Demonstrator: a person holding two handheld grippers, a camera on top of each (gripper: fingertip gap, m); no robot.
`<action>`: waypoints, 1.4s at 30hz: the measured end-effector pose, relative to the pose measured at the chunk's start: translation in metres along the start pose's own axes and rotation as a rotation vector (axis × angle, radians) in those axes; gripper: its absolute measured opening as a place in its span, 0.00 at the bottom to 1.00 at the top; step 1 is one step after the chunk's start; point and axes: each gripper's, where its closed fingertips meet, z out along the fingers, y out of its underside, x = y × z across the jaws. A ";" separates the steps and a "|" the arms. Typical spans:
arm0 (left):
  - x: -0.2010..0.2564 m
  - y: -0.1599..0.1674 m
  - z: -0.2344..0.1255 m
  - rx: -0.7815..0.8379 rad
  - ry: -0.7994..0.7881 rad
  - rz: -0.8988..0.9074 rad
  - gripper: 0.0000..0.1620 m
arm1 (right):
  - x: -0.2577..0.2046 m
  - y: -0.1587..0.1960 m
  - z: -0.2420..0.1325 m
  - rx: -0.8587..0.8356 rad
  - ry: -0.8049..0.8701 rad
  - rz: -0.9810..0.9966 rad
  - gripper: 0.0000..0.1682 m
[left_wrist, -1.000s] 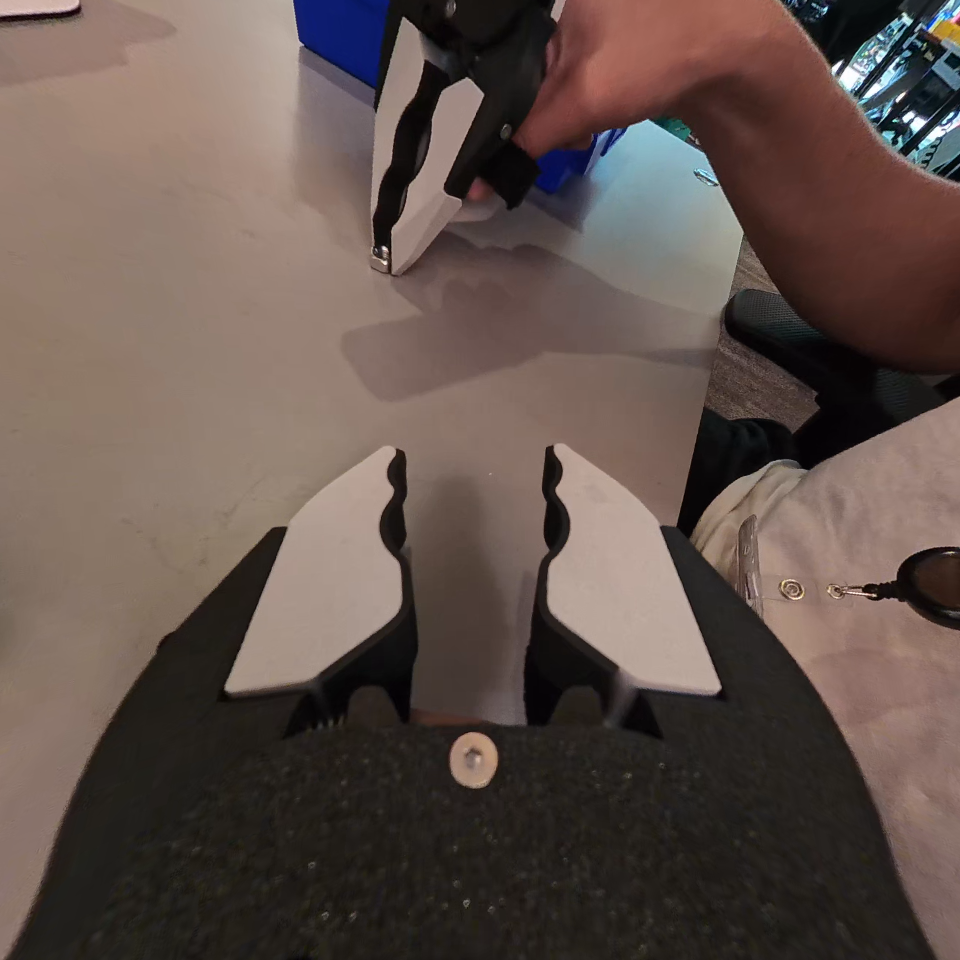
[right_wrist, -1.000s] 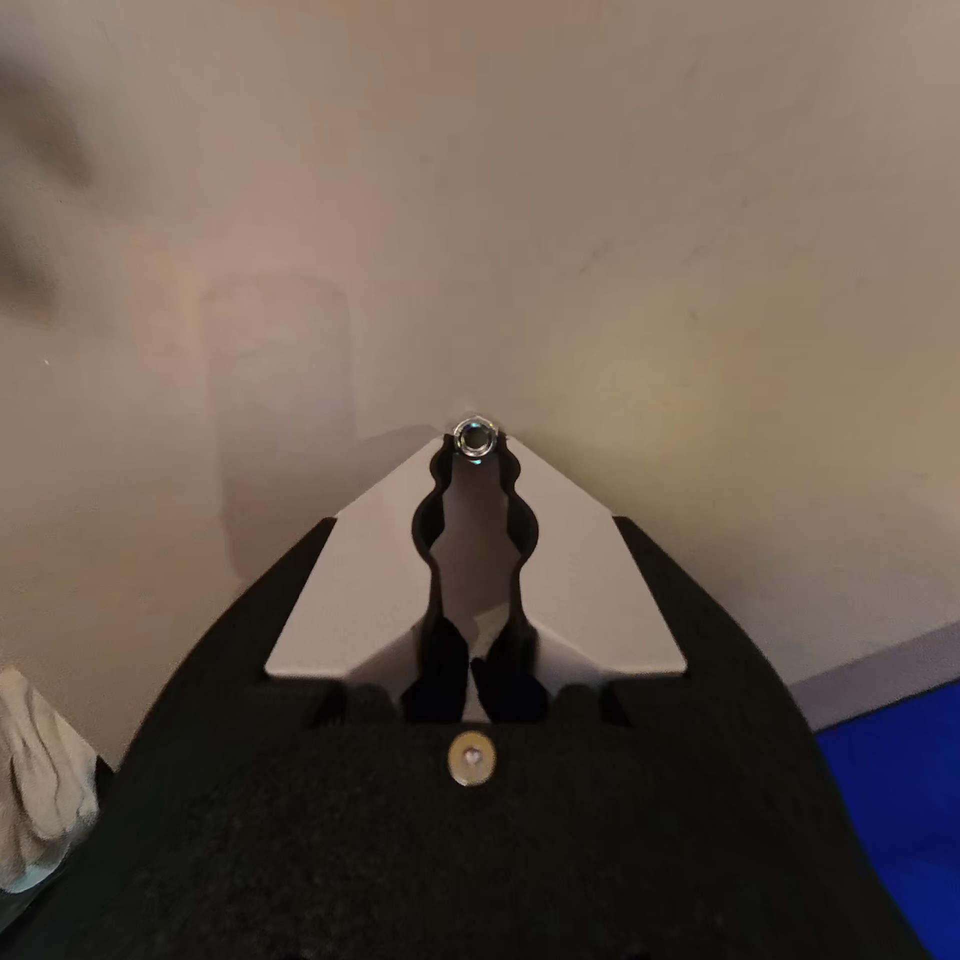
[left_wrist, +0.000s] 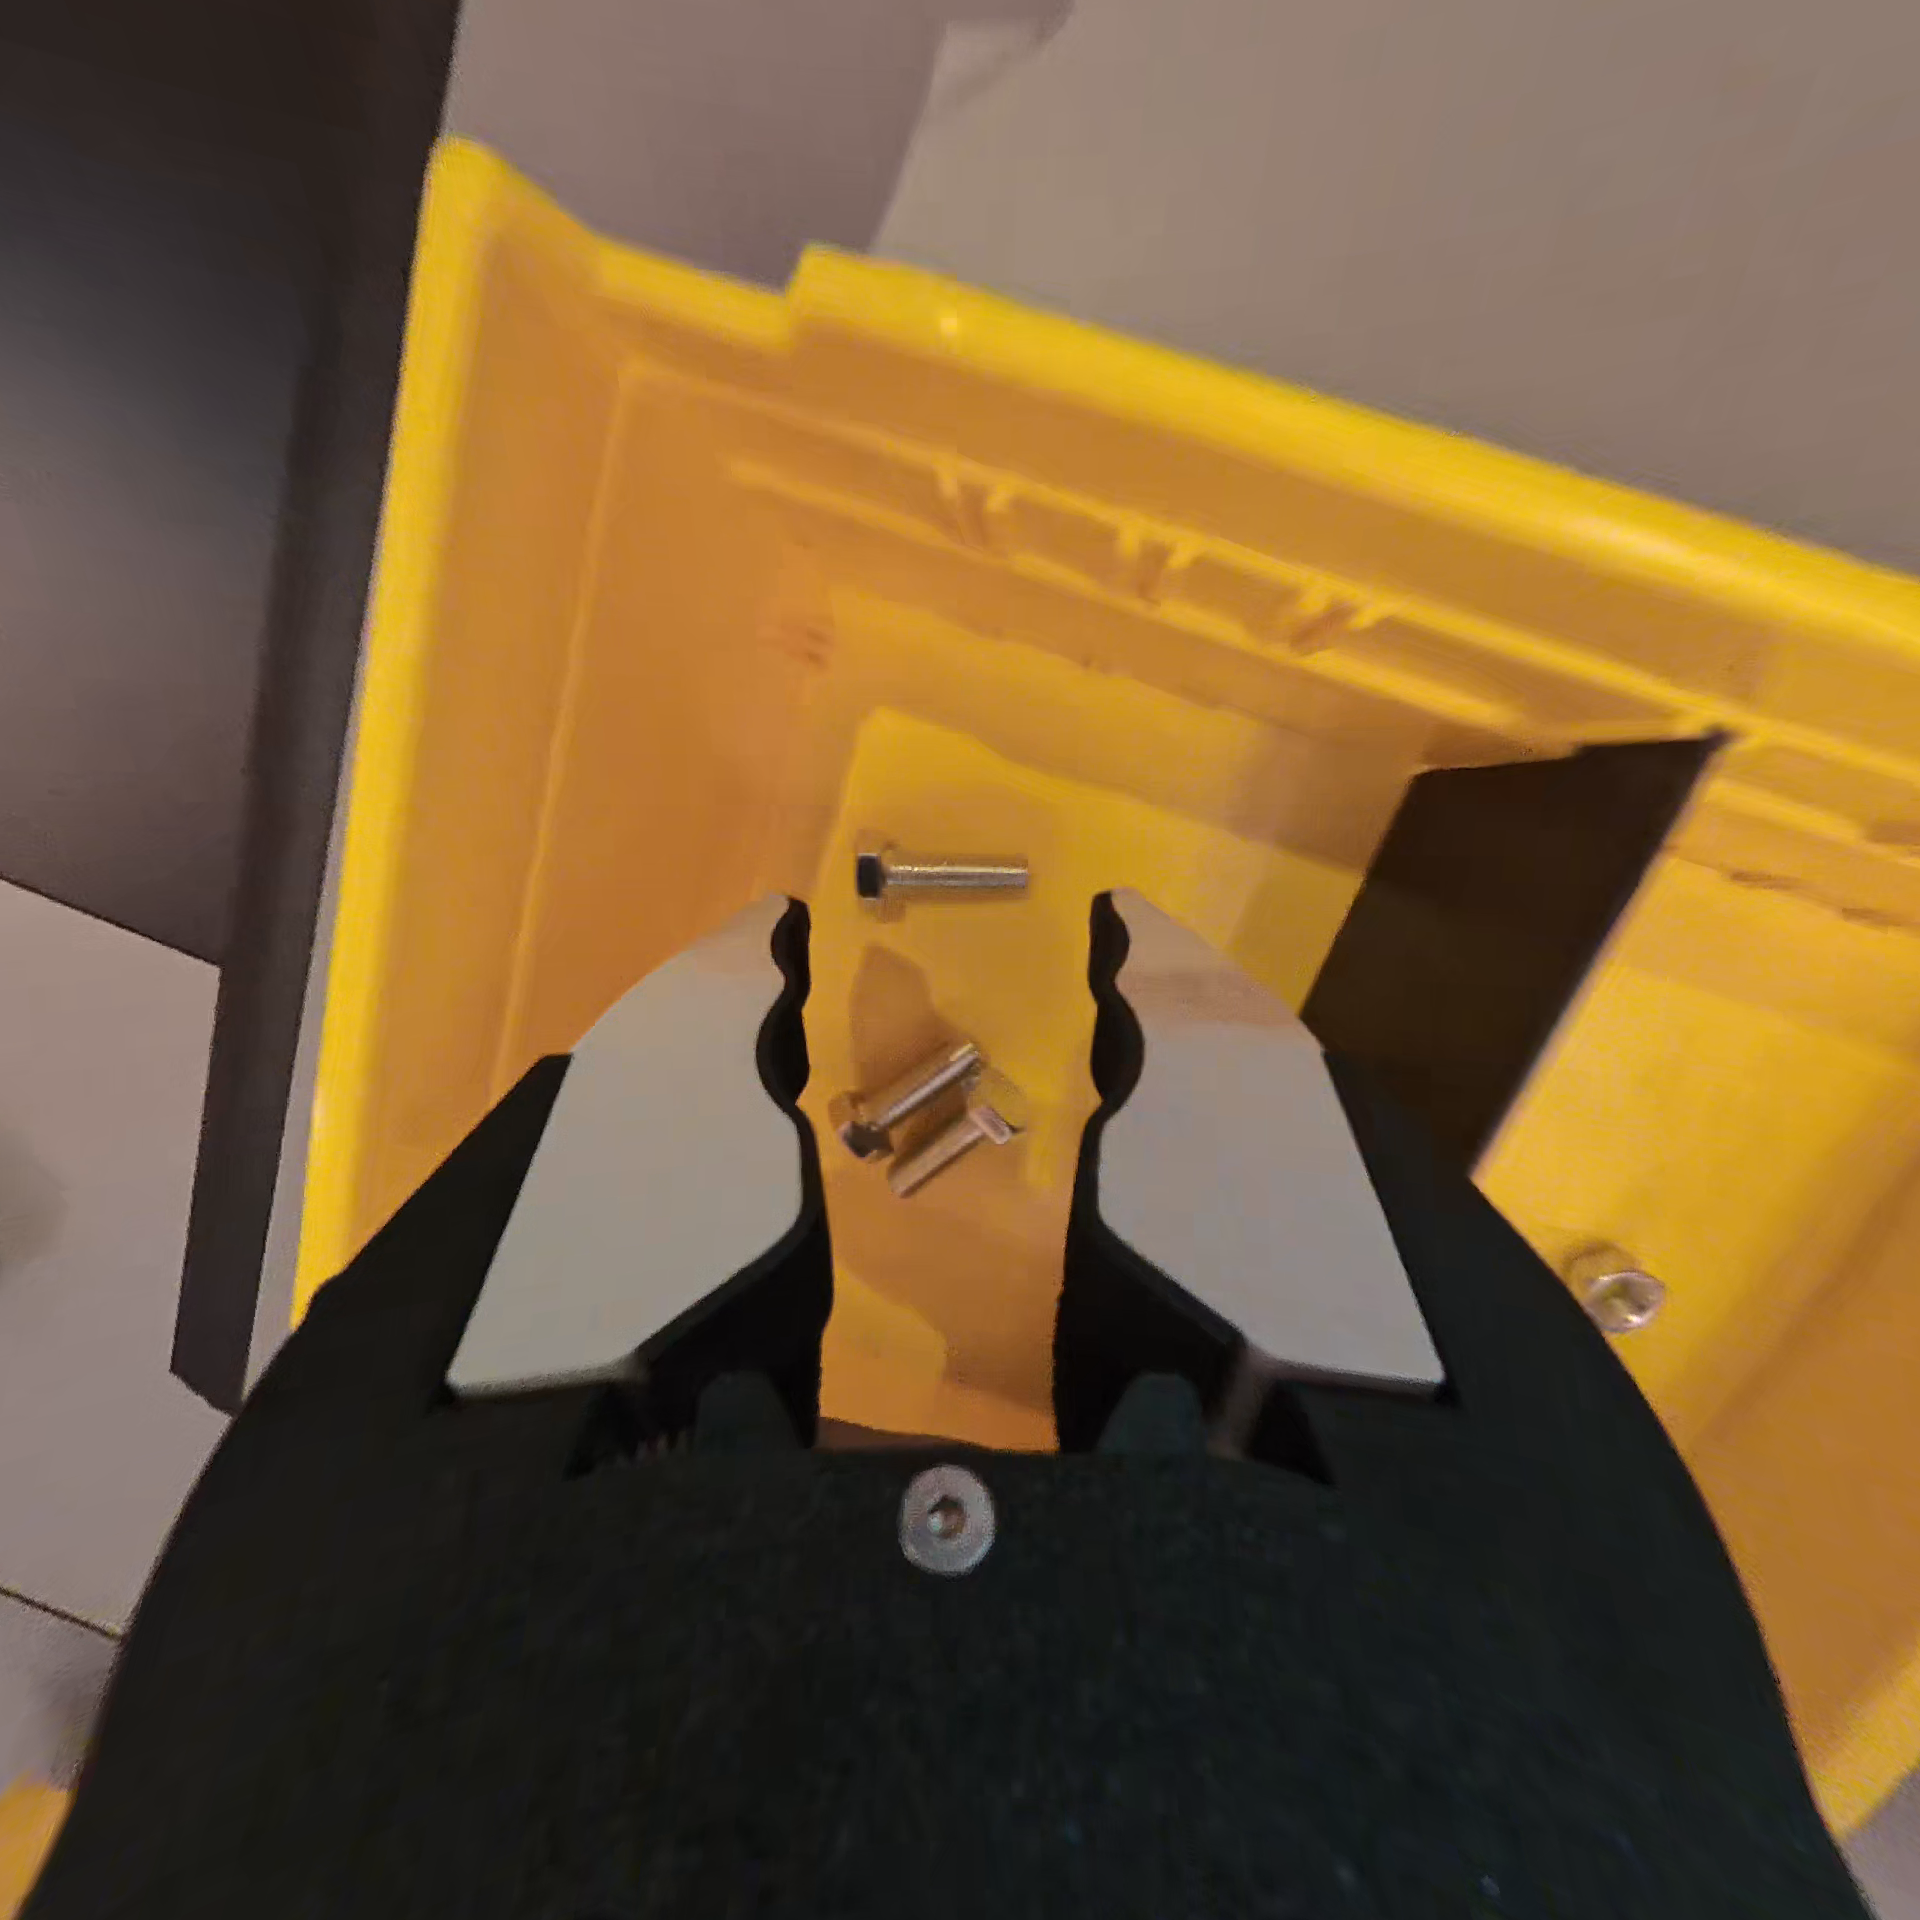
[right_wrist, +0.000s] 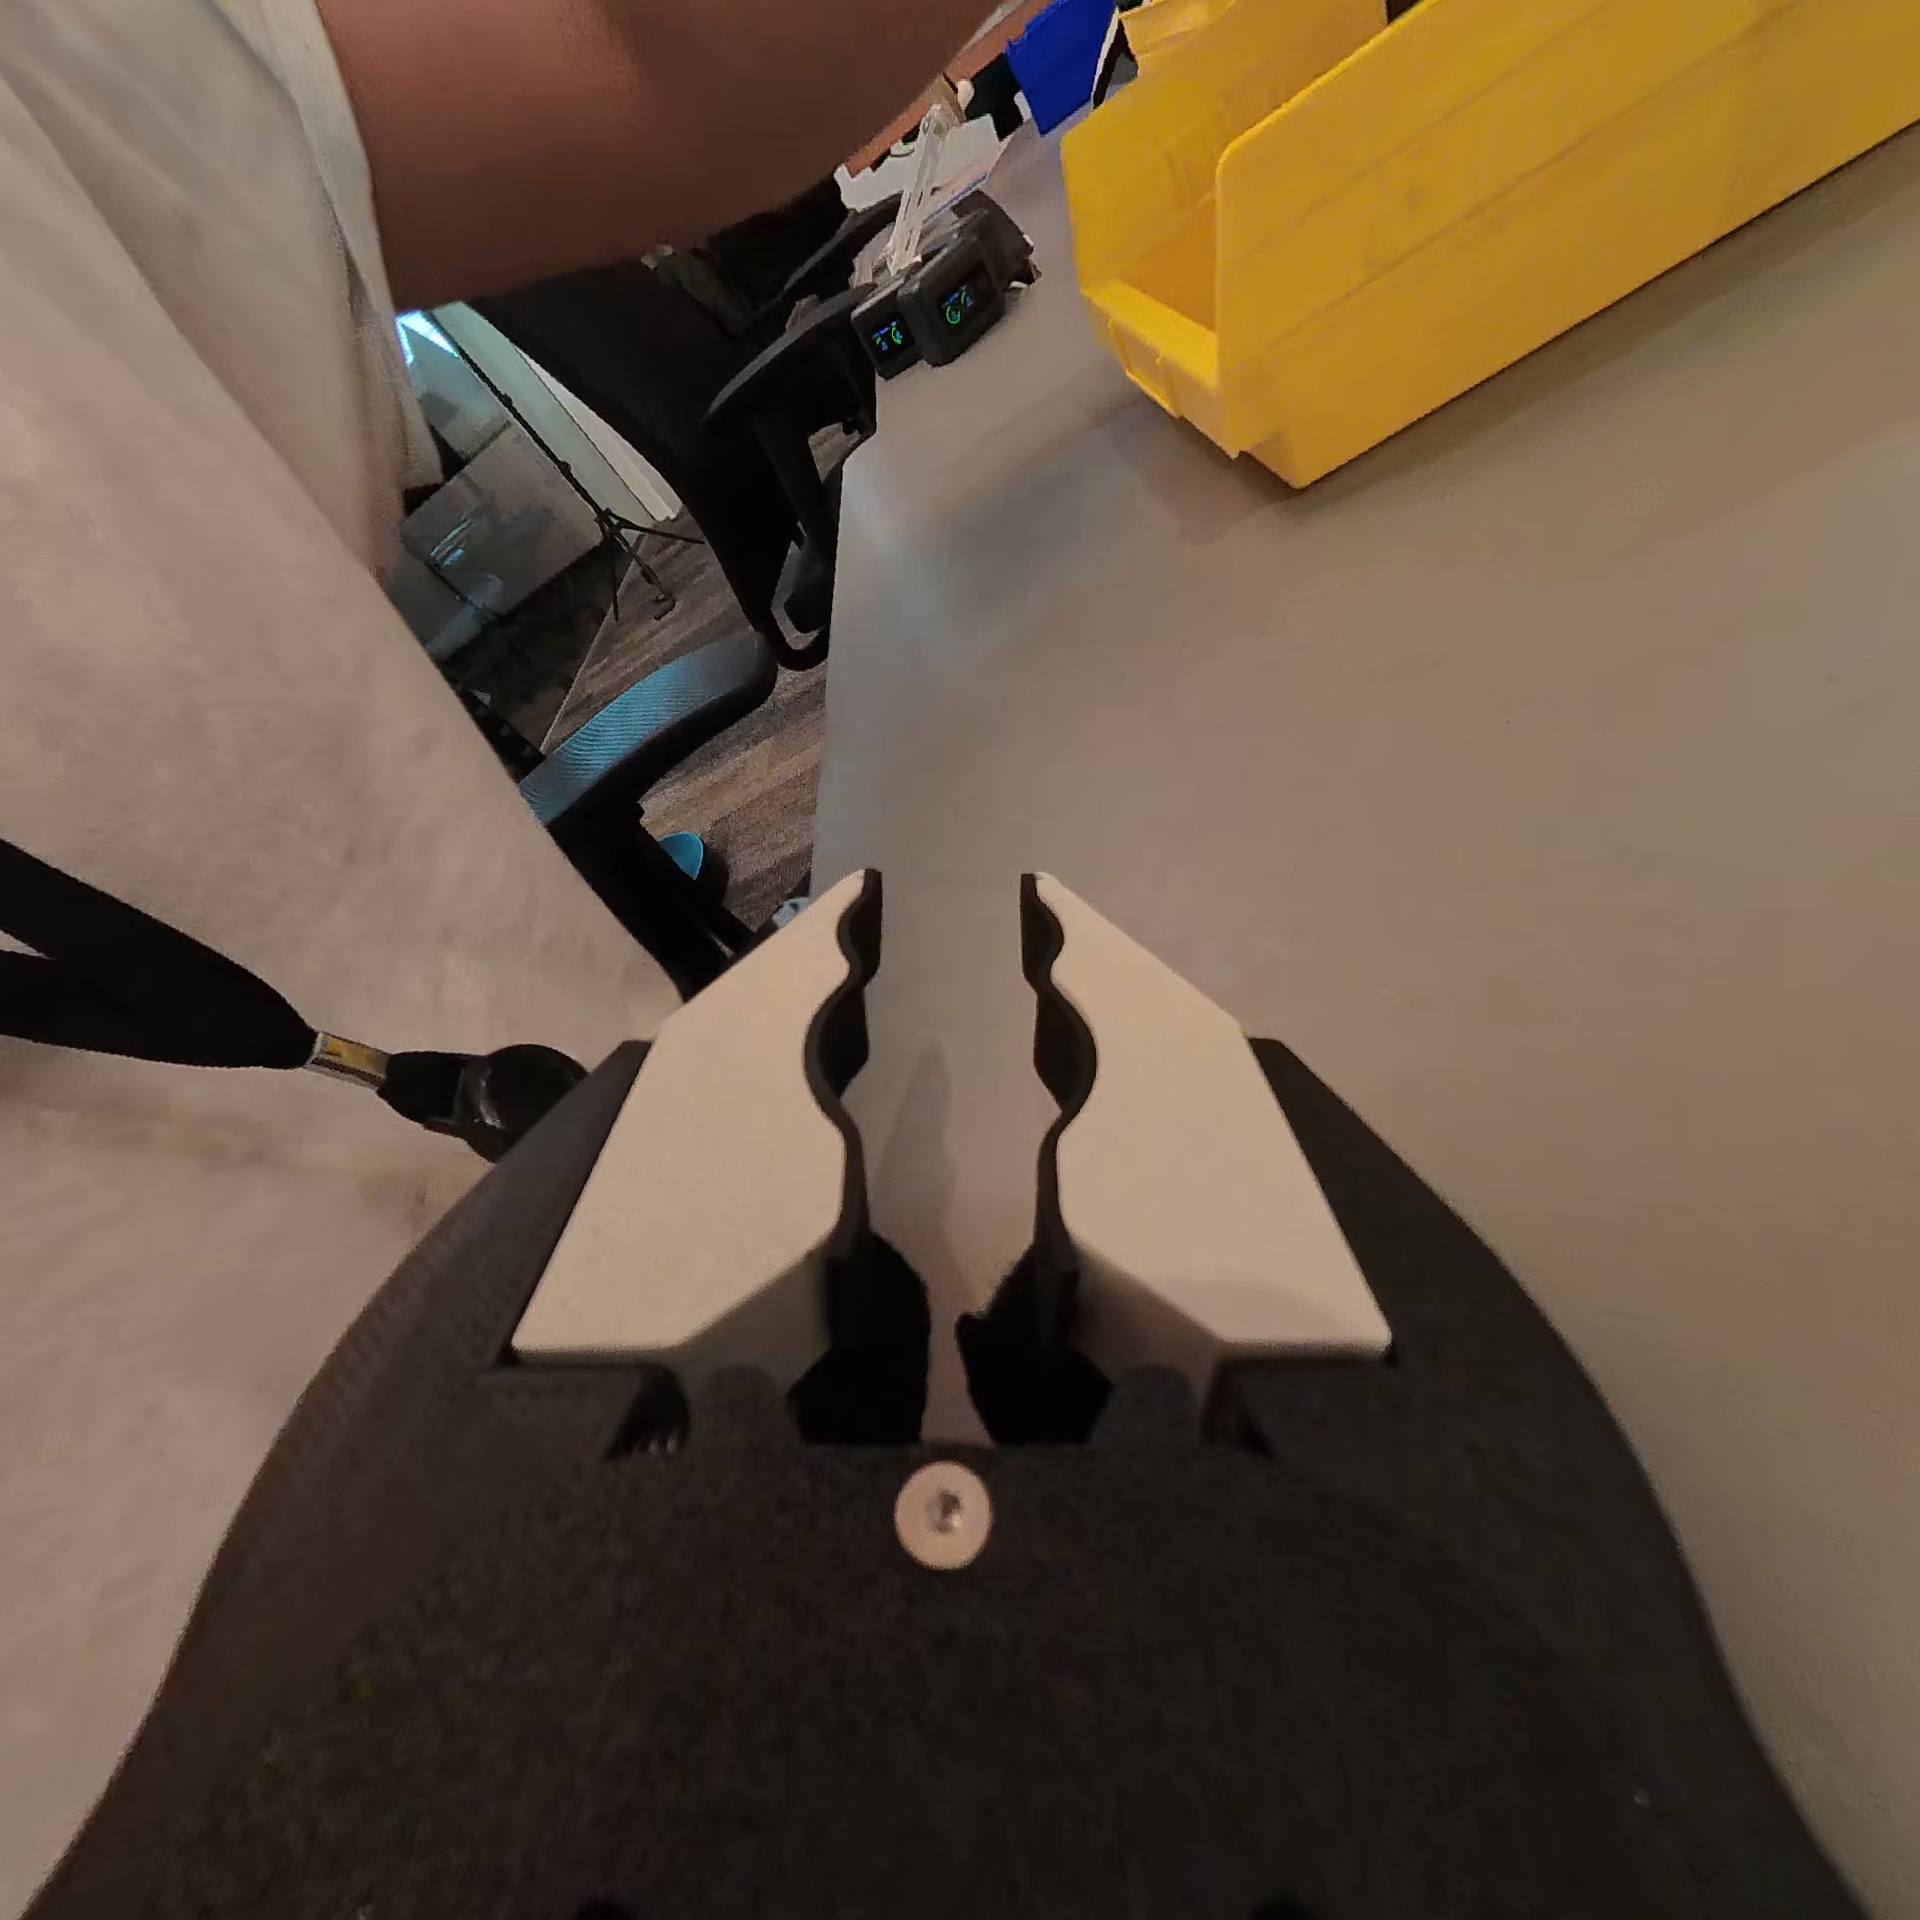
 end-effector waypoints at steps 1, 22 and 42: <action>-0.002 0.002 0.006 -0.021 0.006 0.007 0.32 | 0.000 0.000 0.000 -0.003 -0.004 0.002 0.16; 0.022 -0.054 -0.090 0.412 -0.342 0.075 0.24 | 0.025 -0.052 -0.017 0.177 0.074 0.029 0.15; 0.332 -0.163 -0.145 0.940 -0.766 0.266 0.24 | -0.042 -0.115 0.008 0.336 -0.339 0.193 0.05</action>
